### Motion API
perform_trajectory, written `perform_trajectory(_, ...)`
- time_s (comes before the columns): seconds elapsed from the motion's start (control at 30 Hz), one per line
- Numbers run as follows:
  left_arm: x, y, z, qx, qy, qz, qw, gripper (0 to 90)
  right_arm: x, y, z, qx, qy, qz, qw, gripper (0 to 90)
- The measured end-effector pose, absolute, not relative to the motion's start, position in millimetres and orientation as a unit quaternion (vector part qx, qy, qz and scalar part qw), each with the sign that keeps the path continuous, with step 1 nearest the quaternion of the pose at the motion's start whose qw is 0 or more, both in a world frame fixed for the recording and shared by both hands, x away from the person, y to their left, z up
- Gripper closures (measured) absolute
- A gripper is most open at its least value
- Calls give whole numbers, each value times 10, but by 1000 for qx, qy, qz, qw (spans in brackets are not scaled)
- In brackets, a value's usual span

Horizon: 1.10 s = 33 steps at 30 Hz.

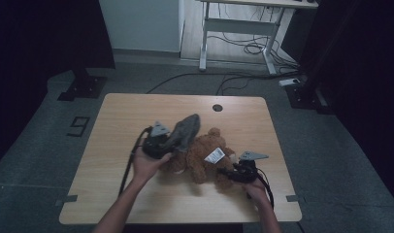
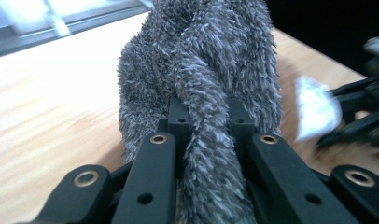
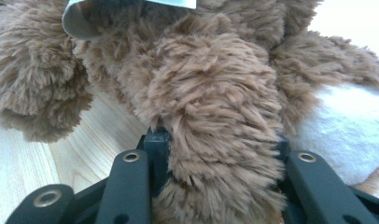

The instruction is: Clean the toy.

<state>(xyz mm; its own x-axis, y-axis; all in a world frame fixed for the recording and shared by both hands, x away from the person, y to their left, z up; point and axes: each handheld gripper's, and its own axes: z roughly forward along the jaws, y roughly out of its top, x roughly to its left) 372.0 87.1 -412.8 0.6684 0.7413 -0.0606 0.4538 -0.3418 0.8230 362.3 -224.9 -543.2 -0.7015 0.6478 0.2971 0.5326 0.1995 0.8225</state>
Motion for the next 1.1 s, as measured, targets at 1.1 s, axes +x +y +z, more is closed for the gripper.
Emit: perform_trajectory(1.1,3617,1297,-4377,802,401,185,402,771,3612,-2221,-5437,376,776,504,56,582)
